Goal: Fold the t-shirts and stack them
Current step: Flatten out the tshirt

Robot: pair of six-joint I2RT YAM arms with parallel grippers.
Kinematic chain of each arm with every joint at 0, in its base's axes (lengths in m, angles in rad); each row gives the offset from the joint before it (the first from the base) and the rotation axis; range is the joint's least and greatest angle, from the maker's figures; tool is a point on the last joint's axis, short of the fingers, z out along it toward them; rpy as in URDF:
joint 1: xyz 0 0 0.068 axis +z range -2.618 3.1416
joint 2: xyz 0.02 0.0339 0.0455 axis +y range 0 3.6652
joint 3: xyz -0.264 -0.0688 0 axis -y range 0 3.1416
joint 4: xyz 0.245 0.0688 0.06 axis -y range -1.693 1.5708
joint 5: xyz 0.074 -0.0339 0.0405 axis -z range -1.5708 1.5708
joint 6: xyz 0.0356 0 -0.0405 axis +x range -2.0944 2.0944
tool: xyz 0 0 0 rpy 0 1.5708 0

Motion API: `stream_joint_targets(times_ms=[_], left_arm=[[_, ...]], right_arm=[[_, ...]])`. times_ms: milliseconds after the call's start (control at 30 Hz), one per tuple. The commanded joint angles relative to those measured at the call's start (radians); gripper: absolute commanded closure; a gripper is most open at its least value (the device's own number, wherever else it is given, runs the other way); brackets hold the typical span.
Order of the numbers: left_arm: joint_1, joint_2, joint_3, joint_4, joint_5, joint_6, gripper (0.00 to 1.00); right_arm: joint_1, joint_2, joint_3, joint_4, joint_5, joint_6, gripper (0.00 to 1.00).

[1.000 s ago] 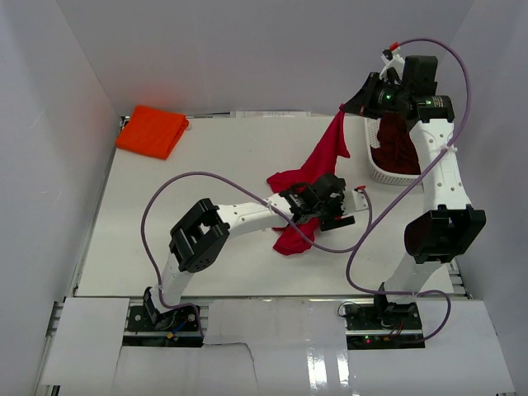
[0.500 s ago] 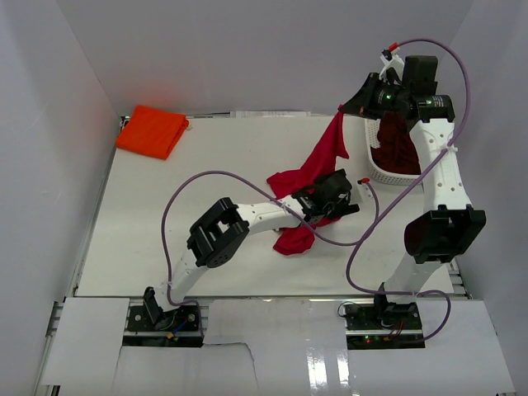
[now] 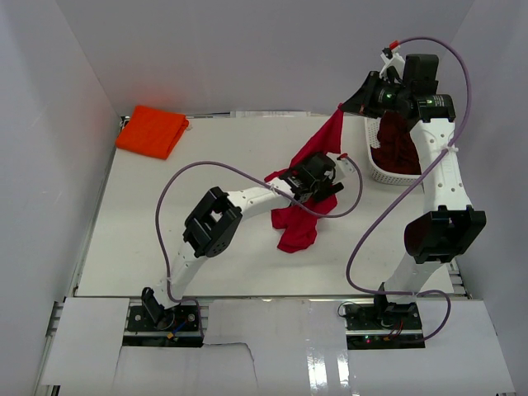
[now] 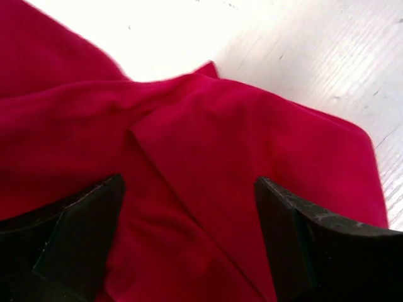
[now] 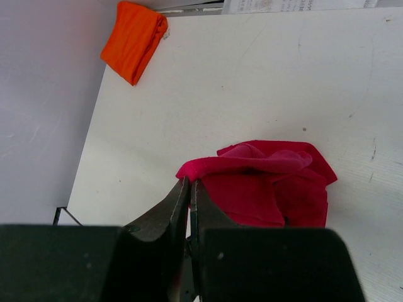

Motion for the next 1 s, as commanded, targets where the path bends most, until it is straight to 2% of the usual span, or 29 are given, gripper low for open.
stream_joint_targets(times_ms=[0,100,133,233,300,367,400,467,500,700,767,833,867,900,967], left_arm=[[0.006,0.001,0.028,-0.057,0.066,-0.045,0.05],[0.006,0.01,0.039,-0.087,0.109,-0.054,0.14],[0.006,0.012,0.039,-0.099,0.122,-0.053,0.21],[0.006,0.012,0.035,-0.1,0.126,-0.045,0.3],[0.006,0.013,0.035,-0.1,0.11,-0.046,0.44],[0.006,0.013,0.036,-0.1,0.101,-0.049,0.52],[0.006,0.015,0.039,-0.101,0.092,-0.054,0.7],[0.006,0.013,0.044,-0.1,0.087,-0.056,0.86],[0.006,0.009,0.045,-0.1,0.083,-0.062,1.0],[0.004,-0.005,0.065,-0.093,0.041,-0.083,1.0],[0.006,0.004,0.071,-0.081,-0.032,-0.08,0.83],[0.004,0.004,0.064,-0.064,-0.051,-0.079,0.72],[0.004,0.001,0.061,-0.06,-0.052,-0.077,0.6],[0.004,0.001,0.056,-0.058,-0.055,-0.077,0.52],[0.004,0.007,0.058,-0.049,-0.084,-0.074,0.43]], right_arm=[[0.003,-0.014,0.059,0.003,-0.025,0.001,0.92],[0.003,-0.006,0.07,-0.002,-0.022,0.002,0.92],[0.005,-0.006,0.071,-0.003,-0.022,0.002,0.92],[0.003,-0.004,0.07,-0.003,-0.022,-0.001,0.92],[0.005,-0.007,0.067,-0.003,-0.022,-0.001,0.92],[0.005,-0.007,0.067,-0.003,-0.022,-0.001,0.92],[0.003,-0.007,0.067,-0.003,-0.022,-0.001,0.92],[0.005,-0.007,0.067,-0.003,-0.022,-0.001,0.92],[0.005,-0.007,0.067,-0.003,-0.022,-0.001,0.92],[0.003,-0.004,0.067,-0.006,-0.022,-0.004,0.92],[0.005,-0.003,0.071,-0.008,-0.025,-0.003,0.92],[0.005,0.003,0.082,-0.014,-0.028,-0.003,0.92],[0.005,0.005,0.087,-0.017,-0.028,-0.003,0.92],[0.003,0.005,0.091,-0.019,-0.026,-0.003,0.92],[0.005,0.005,0.091,-0.022,-0.026,-0.004,0.92]])
